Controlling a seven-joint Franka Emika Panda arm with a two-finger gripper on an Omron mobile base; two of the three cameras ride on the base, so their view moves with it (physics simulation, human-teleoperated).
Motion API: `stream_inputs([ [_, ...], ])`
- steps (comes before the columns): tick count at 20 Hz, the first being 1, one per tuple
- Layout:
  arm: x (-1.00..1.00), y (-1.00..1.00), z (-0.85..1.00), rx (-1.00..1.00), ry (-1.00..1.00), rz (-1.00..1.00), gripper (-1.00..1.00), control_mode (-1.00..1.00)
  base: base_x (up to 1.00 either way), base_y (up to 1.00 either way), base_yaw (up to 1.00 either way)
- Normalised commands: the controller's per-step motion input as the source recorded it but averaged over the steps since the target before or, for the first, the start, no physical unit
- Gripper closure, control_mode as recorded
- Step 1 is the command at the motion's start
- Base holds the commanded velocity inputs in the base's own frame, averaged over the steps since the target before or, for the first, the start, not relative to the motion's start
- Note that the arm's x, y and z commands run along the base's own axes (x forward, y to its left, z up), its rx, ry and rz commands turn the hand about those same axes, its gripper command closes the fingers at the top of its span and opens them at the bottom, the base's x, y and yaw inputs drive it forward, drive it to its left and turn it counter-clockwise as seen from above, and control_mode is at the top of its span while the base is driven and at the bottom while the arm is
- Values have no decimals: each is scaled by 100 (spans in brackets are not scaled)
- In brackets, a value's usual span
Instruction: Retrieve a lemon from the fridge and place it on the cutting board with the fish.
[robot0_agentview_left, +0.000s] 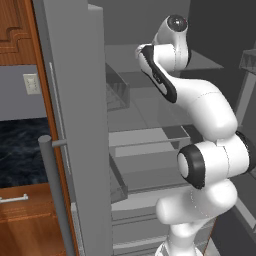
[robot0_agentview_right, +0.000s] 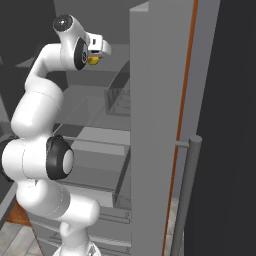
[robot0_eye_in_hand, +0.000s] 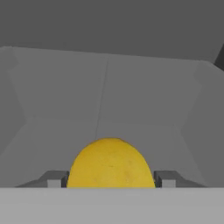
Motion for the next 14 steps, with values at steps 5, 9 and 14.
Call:
stream_inputs([
  [5,2,0,-5,0,0,0,100,-100,0,0,0],
  [9,0,0,-4,0,0,0,100,-100,0,0,0],
  [14,-67,0,0,0,-7,0,100,-100,0,0,0],
])
